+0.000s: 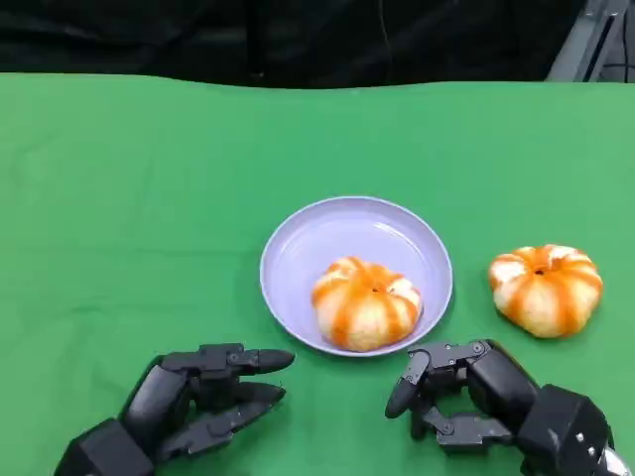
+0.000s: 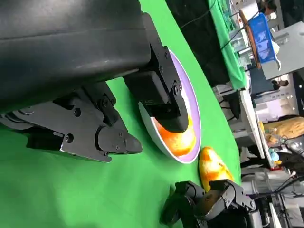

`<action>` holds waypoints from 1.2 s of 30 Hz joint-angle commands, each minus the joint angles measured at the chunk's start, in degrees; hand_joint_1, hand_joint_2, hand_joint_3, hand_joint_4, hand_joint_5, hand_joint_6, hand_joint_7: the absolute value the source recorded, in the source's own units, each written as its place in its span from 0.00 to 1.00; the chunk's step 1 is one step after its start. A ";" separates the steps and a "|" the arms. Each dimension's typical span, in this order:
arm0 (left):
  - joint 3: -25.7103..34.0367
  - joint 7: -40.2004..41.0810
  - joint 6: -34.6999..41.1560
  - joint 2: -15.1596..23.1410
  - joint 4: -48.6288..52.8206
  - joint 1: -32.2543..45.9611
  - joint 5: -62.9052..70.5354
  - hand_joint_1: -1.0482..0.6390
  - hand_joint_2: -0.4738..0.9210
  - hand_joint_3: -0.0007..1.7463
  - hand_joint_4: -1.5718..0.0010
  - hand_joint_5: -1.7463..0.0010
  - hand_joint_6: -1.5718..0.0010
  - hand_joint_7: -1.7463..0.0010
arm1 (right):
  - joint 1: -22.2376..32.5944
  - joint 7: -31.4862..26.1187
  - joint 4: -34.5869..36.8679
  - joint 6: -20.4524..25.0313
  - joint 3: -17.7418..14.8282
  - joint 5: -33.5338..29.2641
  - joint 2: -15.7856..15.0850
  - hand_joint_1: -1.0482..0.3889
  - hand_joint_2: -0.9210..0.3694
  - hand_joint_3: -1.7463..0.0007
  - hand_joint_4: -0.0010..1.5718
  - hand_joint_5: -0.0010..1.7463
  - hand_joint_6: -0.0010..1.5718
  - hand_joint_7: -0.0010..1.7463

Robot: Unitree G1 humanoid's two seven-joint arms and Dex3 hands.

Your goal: Grasp the bread from the table and place it into the plate.

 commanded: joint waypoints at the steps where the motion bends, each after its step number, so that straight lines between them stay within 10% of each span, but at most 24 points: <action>1: -0.78 2.40 -1.79 2.03 0.55 -0.52 1.91 0.63 0.94 0.32 0.37 0.56 0.20 0.93 | -0.08 -0.78 0.02 0.42 -0.54 0.21 -1.01 0.87 0.21 0.48 0.61 0.77 0.63 0.53; 14: -1.94 4.55 -2.19 2.56 0.86 -0.60 3.05 0.63 0.92 0.36 0.42 0.44 0.17 0.94 | -0.09 -0.94 -0.01 0.40 -0.40 0.10 -1.09 0.87 0.21 0.48 0.61 0.77 0.64 0.52; 17: -2.55 5.72 -2.33 2.96 0.85 -0.55 4.03 0.62 0.77 0.58 0.49 0.17 0.41 0.39 | -0.20 -1.22 0.22 0.15 -0.33 -0.19 -1.16 0.87 0.21 0.48 0.61 0.76 0.64 0.52; 19: -2.75 6.12 -2.41 3.01 0.93 -0.57 4.18 0.62 0.75 0.60 0.49 0.15 0.44 0.32 | -0.21 -1.31 0.26 0.12 -0.33 -0.28 -1.16 0.87 0.21 0.48 0.61 0.76 0.64 0.52; 36: -3.44 5.41 -2.53 2.81 0.73 -0.59 3.99 0.62 0.74 0.62 0.51 0.14 0.46 0.29 | -0.24 -1.27 0.22 0.02 -0.28 -0.29 -1.12 0.88 0.21 0.48 0.61 0.76 0.64 0.52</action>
